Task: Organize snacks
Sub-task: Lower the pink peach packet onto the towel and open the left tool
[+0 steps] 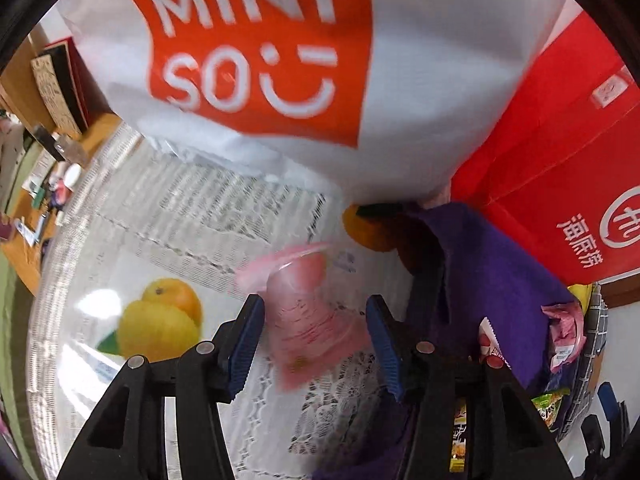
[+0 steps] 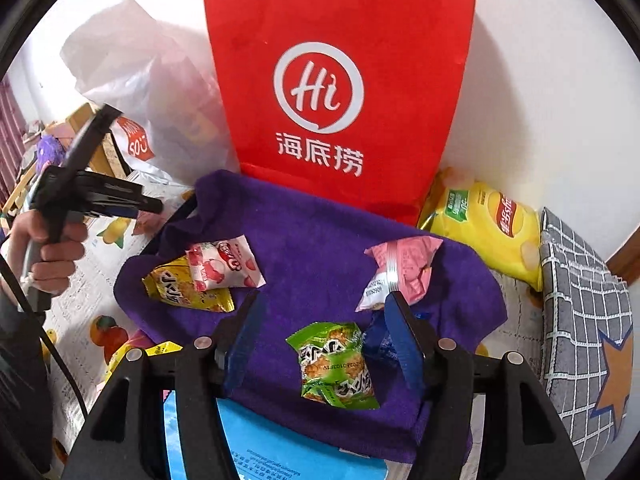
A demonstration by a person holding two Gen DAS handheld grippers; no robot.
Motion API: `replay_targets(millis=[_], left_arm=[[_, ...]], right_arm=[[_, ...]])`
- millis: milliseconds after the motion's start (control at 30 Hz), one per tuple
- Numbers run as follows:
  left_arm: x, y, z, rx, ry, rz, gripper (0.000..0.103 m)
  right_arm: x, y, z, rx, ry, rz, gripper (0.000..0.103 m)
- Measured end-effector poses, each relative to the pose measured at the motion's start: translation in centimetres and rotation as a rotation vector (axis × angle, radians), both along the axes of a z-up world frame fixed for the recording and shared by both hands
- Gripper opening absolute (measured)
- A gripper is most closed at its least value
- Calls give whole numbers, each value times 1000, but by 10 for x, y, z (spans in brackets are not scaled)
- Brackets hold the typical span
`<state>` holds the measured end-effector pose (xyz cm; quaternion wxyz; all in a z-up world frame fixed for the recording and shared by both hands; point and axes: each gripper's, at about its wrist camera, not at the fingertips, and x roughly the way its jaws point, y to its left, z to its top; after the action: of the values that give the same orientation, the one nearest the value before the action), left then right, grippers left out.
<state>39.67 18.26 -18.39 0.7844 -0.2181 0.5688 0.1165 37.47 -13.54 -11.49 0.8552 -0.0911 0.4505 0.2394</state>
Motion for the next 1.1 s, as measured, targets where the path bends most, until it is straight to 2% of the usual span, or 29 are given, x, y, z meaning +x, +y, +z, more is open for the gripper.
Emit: replay_targets(millis=[100, 200, 400, 567, 700, 833, 1000, 1100], left_arm=[[0, -11, -3, 55, -9, -23, 37], [-1, -20, -3, 82, -25, -69, 32], [-14, -27, 17, 99, -53, -113, 31], [-36, -47, 61, 113, -147, -159, 31], [-37, -82, 83, 80, -209, -243, 31], [-22, -123, 84, 63, -210, -316, 32], [-9, -163, 68, 97, -165, -356, 32], [-4, -175, 56, 147, -141, -368, 32]], right_arm=[[0, 0, -2, -5, -2, 6, 62], [1, 0, -3, 0, 3, 2, 62], [0, -6, 4, 22, -5, -12, 62], [-3, -14, 15, 15, -38, -24, 62], [-5, -28, 28, 37, -61, -52, 62], [-6, -42, 39, 71, -76, -76, 62], [-8, -53, 46, 79, -95, -95, 62], [-7, -56, 47, 90, -93, -101, 62]])
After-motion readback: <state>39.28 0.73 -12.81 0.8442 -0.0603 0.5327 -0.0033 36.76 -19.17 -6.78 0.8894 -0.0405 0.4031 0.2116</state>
